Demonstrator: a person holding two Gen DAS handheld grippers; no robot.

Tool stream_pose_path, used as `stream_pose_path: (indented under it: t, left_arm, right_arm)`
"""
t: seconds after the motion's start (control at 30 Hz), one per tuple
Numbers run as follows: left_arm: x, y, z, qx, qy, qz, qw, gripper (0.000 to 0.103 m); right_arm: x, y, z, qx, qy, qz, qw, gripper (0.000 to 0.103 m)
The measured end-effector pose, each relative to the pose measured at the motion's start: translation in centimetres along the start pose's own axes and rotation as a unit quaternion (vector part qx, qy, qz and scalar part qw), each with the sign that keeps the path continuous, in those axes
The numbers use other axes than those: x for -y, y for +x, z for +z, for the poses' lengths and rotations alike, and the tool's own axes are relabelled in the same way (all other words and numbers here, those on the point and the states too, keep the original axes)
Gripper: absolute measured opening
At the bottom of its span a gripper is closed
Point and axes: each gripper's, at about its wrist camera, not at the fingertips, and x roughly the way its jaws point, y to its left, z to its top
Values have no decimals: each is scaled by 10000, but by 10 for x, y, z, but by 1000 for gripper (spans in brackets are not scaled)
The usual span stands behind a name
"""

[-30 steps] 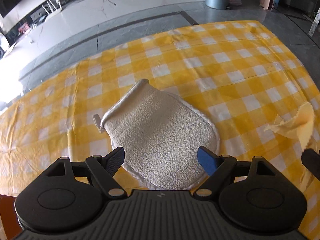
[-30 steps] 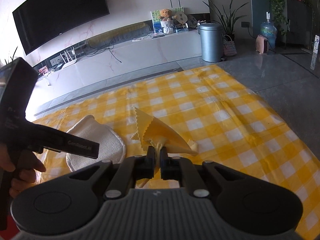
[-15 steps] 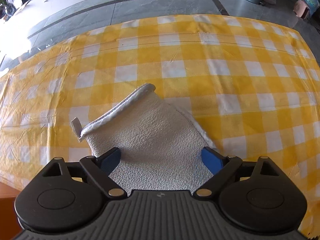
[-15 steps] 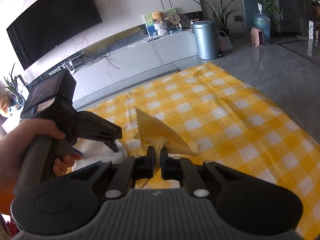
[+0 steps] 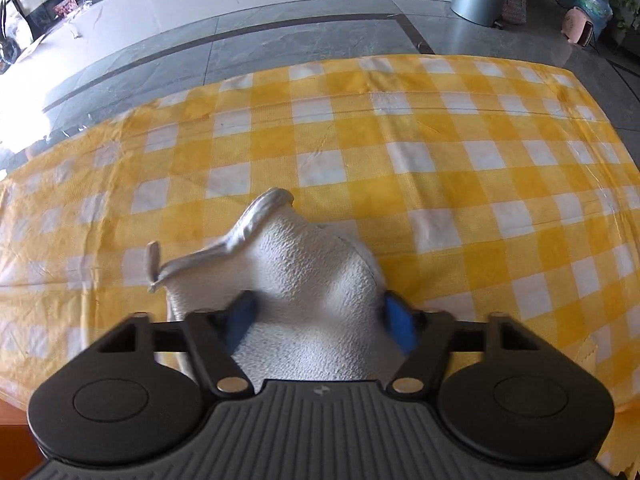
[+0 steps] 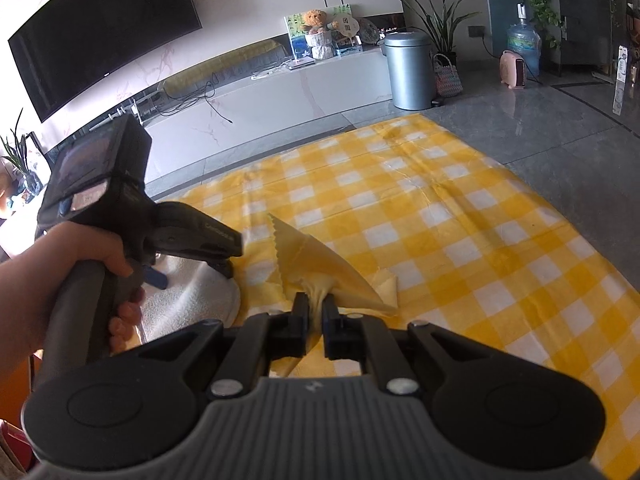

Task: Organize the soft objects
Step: 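Grasp the beige bath mitt with the left tool and lift it, then carry the bath mitt and yellow cloth over the white box with both tools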

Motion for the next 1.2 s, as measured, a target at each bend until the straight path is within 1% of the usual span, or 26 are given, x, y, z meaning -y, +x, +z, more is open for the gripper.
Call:
stream_pose_path:
  t: [0.03, 0.07, 0.17, 0.23, 0.27, 0.3, 0.33, 0.37, 0.4, 0.47, 0.53, 0.6, 0.67, 0.73, 0.8, 0.83, 0.87, 0.93, 0.97, 1.0, 1.1, 1.13, 1.2]
  left_arm:
    - [1, -6, -1, 110, 69, 520, 9986, 9]
    - [-2, -9, -2, 237, 125, 533, 9982, 9]
    - [-11, -22, -12, 337, 359, 11, 9988, 9]
    - [-20, -35, -17, 412, 364, -312, 9980, 9]
    - [-26, -42, -19, 397, 289, -456, 9978, 9]
    - [-33, -48, -22, 316, 134, -568, 9978, 9]
    - [-40, -55, -25, 154, 6, -663, 9977, 9]
    - [-42, -60, -29, 34, 14, -737, 9973, 9]
    - [-45, -68, -34, 63, 64, -800, 9968, 9]
    - [-51, -85, -45, 246, 254, -840, 9958, 9]
    - [-55, -98, -55, 311, 328, -804, 9957, 9]
    - [-62, -113, -64, 322, 307, -1006, 9939, 9]
    - [-71, -134, -74, 449, 249, -1294, 9903, 9]
    - [-82, -164, -84, 777, 197, -1438, 9864, 9]
    - [-92, -196, -96, 1150, 283, -1550, 9808, 9]
    - [-97, -210, -102, 1305, 312, -1556, 9787, 9]
    - [-102, -224, -109, 1490, 344, -1477, 9771, 9]
    - [-110, -247, -124, 1969, 371, -1058, 9740, 9]
    - [-113, -257, -131, 2203, 389, -831, 9711, 9]
    - [-116, -264, -138, 2385, 416, -688, 9678, 9]
    - [-133, -281, -155, 2633, 355, -658, 9618, 10]
    - [-140, -287, -161, 2759, 317, -641, 9585, 10]
    - [-149, -295, -174, 3060, 328, -411, 9506, 10]
  right_arm:
    - [0, 1, 0, 4, -1, 3, 10000, 5]
    - [1, 2, 0, 4, 7, 15, 10000, 5]
    - [0, 5, 0, -38, 14, 20, 10000, 5]
    - [-3, 5, 1, -44, -38, 28, 10000, 5]
    - [-4, 5, 0, -54, -71, 46, 9999, 5]
    - [-6, 4, 0, -58, -104, 66, 9999, 5]
    - [-8, 3, 0, -50, -109, 64, 9999, 5]
    - [-11, 1, 1, -25, -133, 79, 9999, 5]
    - [-15, 0, 2, 6, -175, 123, 9998, 5]
    - [-21, -3, 1, 35, -212, 203, 9996, 5]
    - [-25, -5, 0, 42, -269, 254, 9993, 5]
    - [-28, -7, -1, 55, -365, 209, 9991, 5]
    - [-28, -8, -2, 62, -426, 150, 9990, 5]
    - [-26, -10, 0, 78, -395, 123, 9991, 5]
    - [-25, -16, 2, 105, -369, 229, 9990, 4]
    - [-25, -21, 3, 156, -334, 295, 9989, 4]
    - [-26, -25, 4, 192, -314, 357, 9987, 4]
    - [-32, -36, 5, 284, -306, 526, 9977, 4]
    - [-37, -44, 5, 348, -328, 603, 9970, 4]
    - [-45, -52, 5, 411, -416, 684, 9959, 4]
    - [-76, -80, 0, 665, -791, 932, 9903, 4]
    - [-86, -90, -2, 789, -887, 1004, 9878, 4]
    - [-110, -113, -8, 1142, -1038, 1196, 9807, 4]
